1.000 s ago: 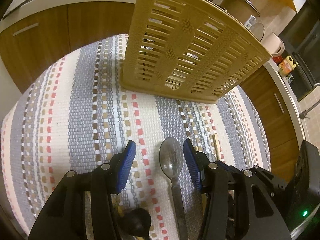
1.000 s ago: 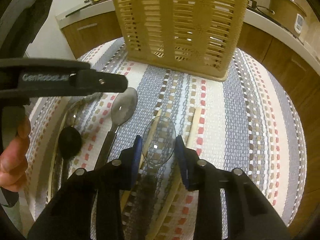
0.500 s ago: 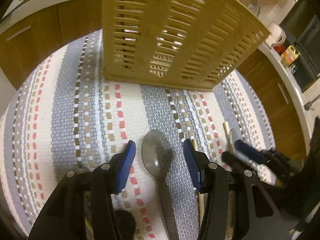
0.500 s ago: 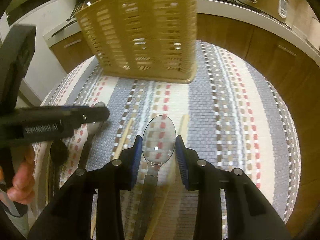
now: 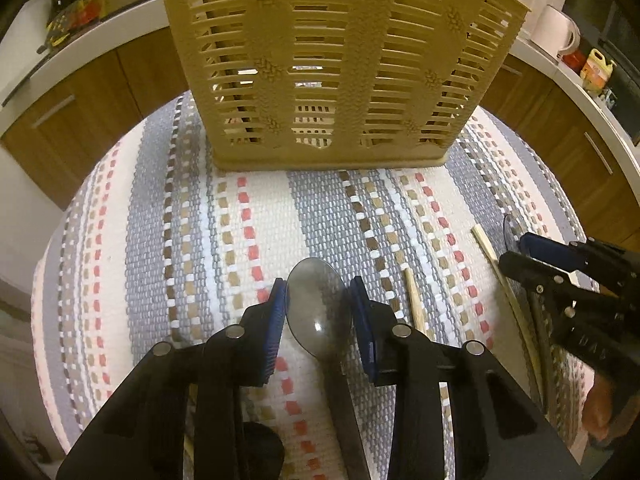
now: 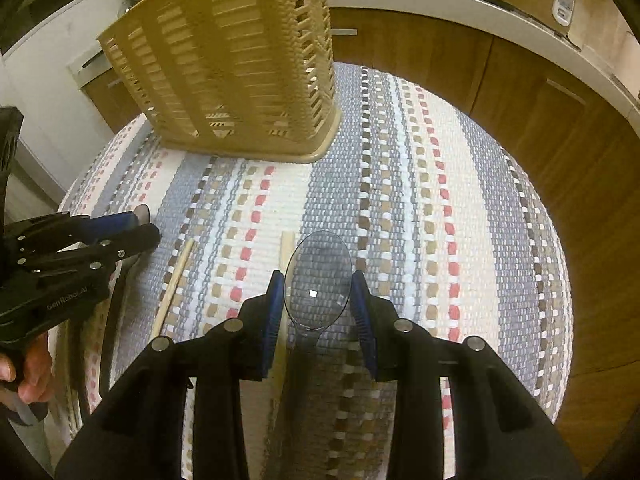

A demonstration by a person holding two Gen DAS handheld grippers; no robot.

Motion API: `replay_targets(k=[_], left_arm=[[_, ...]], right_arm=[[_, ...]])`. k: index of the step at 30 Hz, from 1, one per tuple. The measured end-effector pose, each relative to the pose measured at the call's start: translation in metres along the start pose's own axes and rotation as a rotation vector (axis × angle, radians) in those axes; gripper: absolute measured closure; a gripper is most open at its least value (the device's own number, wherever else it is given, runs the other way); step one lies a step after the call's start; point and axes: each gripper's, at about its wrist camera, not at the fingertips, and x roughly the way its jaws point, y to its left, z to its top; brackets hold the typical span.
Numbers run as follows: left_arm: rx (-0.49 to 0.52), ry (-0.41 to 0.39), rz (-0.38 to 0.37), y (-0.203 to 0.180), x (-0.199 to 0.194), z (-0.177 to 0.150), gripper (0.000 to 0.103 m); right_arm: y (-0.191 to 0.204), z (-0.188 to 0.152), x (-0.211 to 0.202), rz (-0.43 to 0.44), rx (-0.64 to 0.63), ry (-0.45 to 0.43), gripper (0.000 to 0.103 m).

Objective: Organize utensils
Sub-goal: 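Lower the right tool and grasp another clear plastic spoon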

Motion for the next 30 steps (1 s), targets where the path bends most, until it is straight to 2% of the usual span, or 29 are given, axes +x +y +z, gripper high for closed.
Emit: replay_targets(k=[3,8,10,11,13,19,21,22,23,24,27,30], left_arm=[[-0.035,0.007,-0.079,0.008,-0.003,0.002,0.073],[-0.023,-0.004,-0.08,0.018,-0.013,-0.001,0.073],[-0.021,-0.001,-0.087,0.02,-0.014,-0.001,0.073],[-0.02,-0.001,-0.089,0.02,-0.014,-0.001,0.073],[-0.02,0.0,-0.092,0.022,-0.014,-0.001,0.073],[-0.022,0.002,-0.09,0.026,-0.01,0.0,0.073],[-0.023,-0.001,-0.087,0.024,-0.008,0.002,0.073],[-0.022,-0.005,-0.083,0.024,-0.008,0.002,0.073],[-0.022,-0.011,-0.077,0.023,-0.009,0.002,0.073],[-0.021,-0.019,-0.072,0.022,-0.009,0.003,0.073],[-0.019,-0.043,-0.077,0.023,-0.016,0.003,0.073],[-0.015,-0.056,-0.082,0.026,-0.02,0.004,0.073]], right_arm=[[-0.01,0.004,-0.001,0.058,0.039,0.035,0.072],[-0.019,0.014,0.0,0.102,0.092,0.109,0.071],[-0.017,0.017,0.001,0.106,0.095,0.132,0.065],[-0.015,0.019,0.002,0.103,0.096,0.143,0.06],[-0.009,0.023,0.007,0.086,0.088,0.158,0.059],[0.007,0.029,0.015,0.016,0.083,0.19,0.059],[0.019,0.032,0.021,-0.045,0.066,0.187,0.074],[0.023,0.032,0.022,-0.055,0.057,0.181,0.076],[0.024,0.032,0.022,-0.05,0.056,0.178,0.092],[0.023,0.031,0.022,-0.043,0.068,0.178,0.097],[0.024,0.03,0.019,-0.042,0.062,0.149,0.099],[0.02,0.027,0.02,-0.004,0.076,0.142,0.099]])
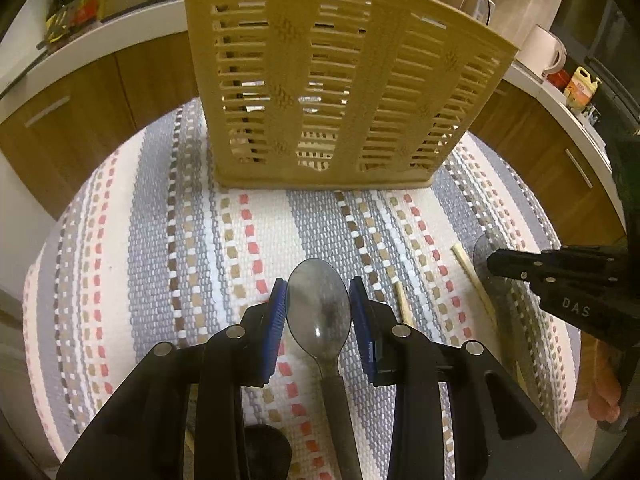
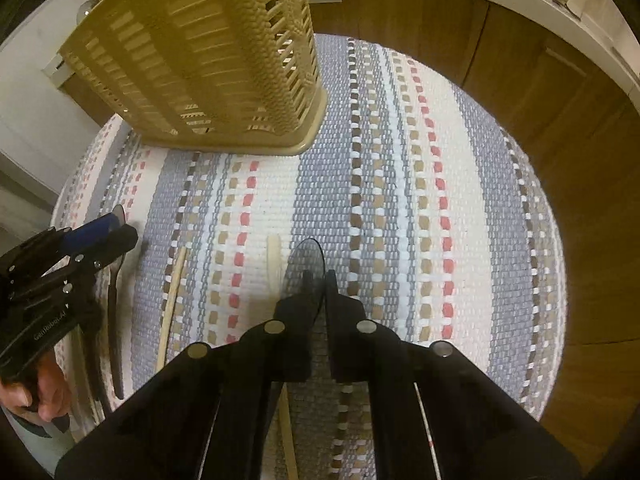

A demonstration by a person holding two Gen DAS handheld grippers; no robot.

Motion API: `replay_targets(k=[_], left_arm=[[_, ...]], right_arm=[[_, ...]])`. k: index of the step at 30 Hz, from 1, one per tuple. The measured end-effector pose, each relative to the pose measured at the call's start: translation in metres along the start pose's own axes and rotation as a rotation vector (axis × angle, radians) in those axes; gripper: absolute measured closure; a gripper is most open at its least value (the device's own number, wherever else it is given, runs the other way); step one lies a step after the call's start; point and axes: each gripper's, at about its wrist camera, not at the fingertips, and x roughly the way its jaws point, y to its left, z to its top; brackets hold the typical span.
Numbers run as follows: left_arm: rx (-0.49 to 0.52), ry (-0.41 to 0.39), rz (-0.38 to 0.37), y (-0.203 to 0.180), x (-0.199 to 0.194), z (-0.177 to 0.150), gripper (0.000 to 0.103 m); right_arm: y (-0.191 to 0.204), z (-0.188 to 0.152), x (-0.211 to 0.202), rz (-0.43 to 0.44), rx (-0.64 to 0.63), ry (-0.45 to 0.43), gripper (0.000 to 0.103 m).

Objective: Organize utensils
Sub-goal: 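Lower the right tool and grasp another clear plastic spoon, then carry the clear spoon over the caddy and release it inside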

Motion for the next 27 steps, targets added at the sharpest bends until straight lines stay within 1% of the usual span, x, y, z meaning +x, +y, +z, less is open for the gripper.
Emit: replay_targets(k=[2,6,8,10,11,13,14,15,16,17,19,21,22,23,24,27], left_arm=[[0.003,-0.003,0.0,0.001,-0.001,0.0,0.073],[0.006,-0.005,-0.001,0.001,-0.003,0.0,0.073],[0.006,-0.005,-0.002,-0.001,-0.003,-0.001,0.073],[0.005,-0.008,-0.008,-0.002,-0.002,-0.001,0.073],[0.004,-0.009,-0.013,-0.001,-0.003,-0.001,0.073],[0.004,-0.014,-0.022,0.0,-0.004,-0.001,0.073],[0.004,-0.017,-0.025,0.001,-0.004,-0.001,0.073],[0.004,-0.021,-0.028,0.002,-0.005,-0.001,0.073],[0.005,-0.022,-0.031,0.003,-0.005,-0.001,0.073],[0.005,-0.023,-0.036,0.004,-0.005,-0.001,0.073],[0.003,-0.023,-0.047,0.007,-0.006,-0.002,0.073],[0.006,-0.024,-0.052,0.01,-0.007,-0.003,0.073],[0.005,-0.024,-0.054,0.011,-0.007,-0.003,0.073],[0.004,-0.025,-0.058,0.012,-0.007,-0.004,0.073],[0.003,-0.026,-0.062,0.014,-0.007,-0.004,0.073],[-0.005,-0.029,-0.071,0.019,-0.009,-0.005,0.073]], right_arm=[[-0.001,0.0,0.001,0.016,0.004,-0.002,0.099],[-0.003,0.006,0.0,0.017,0.013,0.001,0.098],[-0.01,0.009,0.002,-0.001,0.03,0.013,0.098],[-0.013,0.013,0.001,-0.042,0.045,0.019,0.097],[-0.014,0.014,0.002,-0.029,0.062,0.033,0.094],[-0.016,0.014,0.001,0.029,0.089,0.054,0.08],[-0.015,0.013,0.001,0.044,0.099,0.06,0.069],[-0.011,0.013,0.001,0.039,0.104,0.053,0.056],[-0.008,0.013,-0.001,0.025,0.1,0.041,0.054],[-0.002,0.014,-0.002,-0.005,0.09,0.028,0.054],[0.004,0.015,0.0,-0.025,0.09,0.021,0.054],[0.007,0.017,0.006,-0.047,0.107,0.038,0.055],[0.007,0.015,0.009,-0.056,0.114,0.044,0.057],[0.011,0.015,0.013,-0.07,0.118,0.053,0.062],[0.008,0.011,0.009,-0.09,0.118,0.044,0.063],[0.017,0.01,0.01,-0.117,0.114,0.036,0.066]])
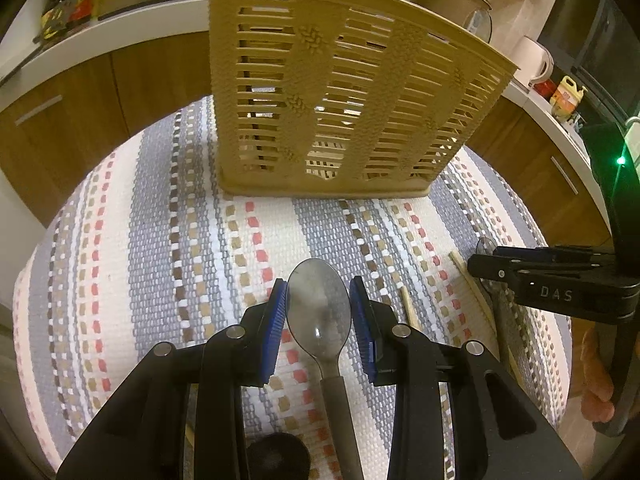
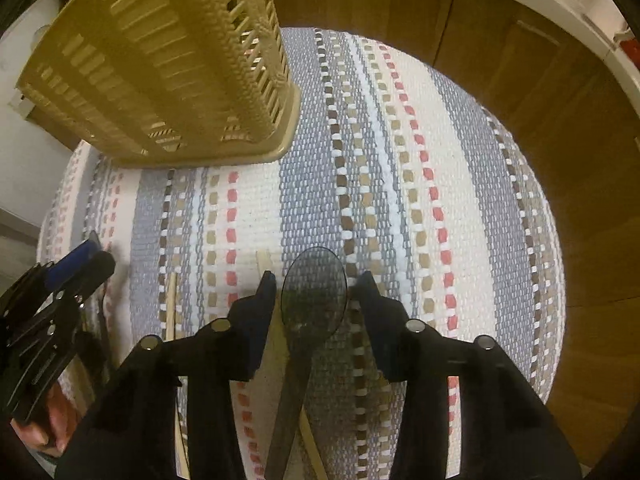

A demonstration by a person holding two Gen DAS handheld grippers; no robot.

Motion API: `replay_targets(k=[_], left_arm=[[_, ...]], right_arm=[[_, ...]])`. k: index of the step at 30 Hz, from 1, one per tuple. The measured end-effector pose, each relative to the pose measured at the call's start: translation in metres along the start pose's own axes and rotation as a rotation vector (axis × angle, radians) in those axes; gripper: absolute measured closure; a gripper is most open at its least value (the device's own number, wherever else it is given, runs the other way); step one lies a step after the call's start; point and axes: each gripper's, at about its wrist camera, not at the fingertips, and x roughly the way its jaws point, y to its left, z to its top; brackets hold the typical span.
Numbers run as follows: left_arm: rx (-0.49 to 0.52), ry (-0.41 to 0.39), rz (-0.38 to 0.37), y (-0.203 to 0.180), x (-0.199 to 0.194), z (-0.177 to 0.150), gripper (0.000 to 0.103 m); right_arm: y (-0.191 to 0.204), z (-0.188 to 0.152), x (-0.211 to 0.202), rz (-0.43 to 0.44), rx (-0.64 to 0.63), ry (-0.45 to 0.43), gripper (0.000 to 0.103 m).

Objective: Organize utensils
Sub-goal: 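Carry the clear spoon over the caddy and release it inside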

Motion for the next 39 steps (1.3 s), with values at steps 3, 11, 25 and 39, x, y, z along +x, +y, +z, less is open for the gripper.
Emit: replay_targets(k=[3,11,25,39], left_arm=[[-0.002,-0.003,-0.008,0.002,0.001,0.0,0.073],[0.008,-0.011,-0.002,0.004,-0.001,-0.001,0.073],[0.01,-0.026,0.007,-0.004,-0.004,0.004,0.073],[0.046,-0.486,-0.011,-0.018,-0.136,0.057,0.073]], right_arm=[[0.006,0.0,0.0,-0.026,-0.009,0.001,0.066],[0.019,-0.009,0.002,-0.055,-0.016,0.02,0.067],[0.02,-0.011,-0.001,-0.051,-0.034,-0.006,0.072],[0.009,-0.015,-0.165,0.158,-0.141,-0.535,0.072]])
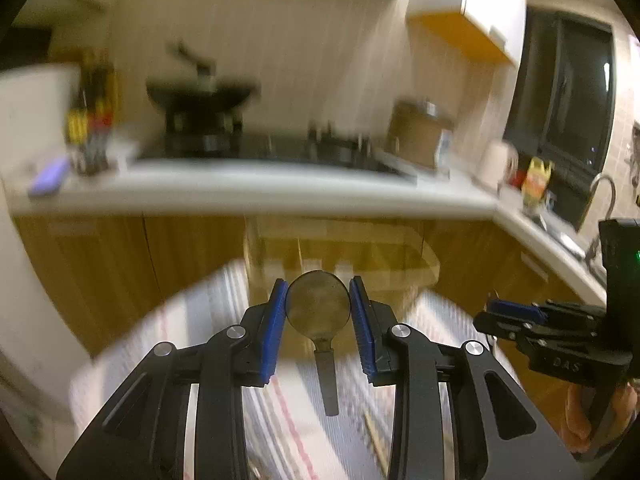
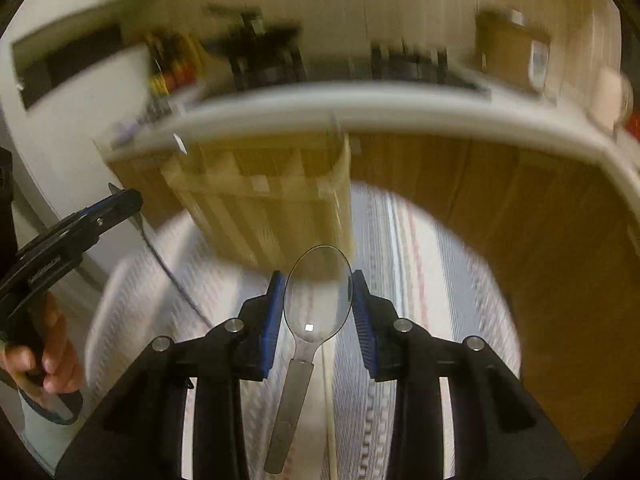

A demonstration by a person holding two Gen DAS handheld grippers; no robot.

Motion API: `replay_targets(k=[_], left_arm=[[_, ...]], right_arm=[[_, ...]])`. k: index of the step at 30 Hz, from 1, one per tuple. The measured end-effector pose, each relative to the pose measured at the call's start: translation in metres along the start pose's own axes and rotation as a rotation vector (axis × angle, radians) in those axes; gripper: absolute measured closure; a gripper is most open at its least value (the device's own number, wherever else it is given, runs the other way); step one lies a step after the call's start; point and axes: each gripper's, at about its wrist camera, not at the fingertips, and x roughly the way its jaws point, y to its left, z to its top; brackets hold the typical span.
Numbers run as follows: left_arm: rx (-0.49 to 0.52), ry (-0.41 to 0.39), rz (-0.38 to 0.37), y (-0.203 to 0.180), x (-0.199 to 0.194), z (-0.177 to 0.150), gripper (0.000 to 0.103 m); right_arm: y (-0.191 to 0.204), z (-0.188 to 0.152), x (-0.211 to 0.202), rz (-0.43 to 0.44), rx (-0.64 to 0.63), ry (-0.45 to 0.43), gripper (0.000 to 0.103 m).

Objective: Organize utensils
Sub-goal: 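Carry the clear spoon over the caddy and release it inside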

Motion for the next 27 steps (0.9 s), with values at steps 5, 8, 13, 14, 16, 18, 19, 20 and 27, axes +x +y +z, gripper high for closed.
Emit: replay_targets(k=[5,8,13,14,16,18,19,20,27], left_arm=[[0.044,-0.124,0.047,-0.012,-0.019,0.054,0.073],[0.068,-0.169,0.072,-0.017,-0.027,0.074,0.073],[0.091,-0.227,0.101,-0.018,-0.029,0.103,0.073],[0.088,-0.228,0.1,-0.015,-0.025,0.107,0.073],[0.089,-0.229,0.097,-0.014,-0.015,0.106,0.073],[0.086,-0.223,0.087,-0.01,-0.006,0.103,0.073],[0.083,-0.216,0.086,-0.008,0.0,0.1,0.073],[0.081,-0.211,0.086,-0.006,0.006,0.097,0.073],[0.069,-0.167,0.08,0.008,0.04,0.077,0.073]], right_arm=[[-0.008,0.042,-0.032,-0.028,-0.022,-0.172,0.073],[-0.012,0.065,-0.043,-0.057,-0.029,-0.258,0.072],[-0.007,0.093,-0.03,-0.09,-0.016,-0.386,0.072],[-0.009,0.098,-0.027,-0.115,-0.021,-0.398,0.072],[-0.005,0.11,-0.014,-0.159,-0.03,-0.401,0.072],[-0.006,0.116,-0.002,-0.161,-0.026,-0.401,0.072],[-0.007,0.118,0.004,-0.169,-0.027,-0.404,0.072],[-0.006,0.118,0.007,-0.172,-0.028,-0.407,0.072],[-0.003,0.098,0.043,-0.266,-0.085,-0.451,0.072]])
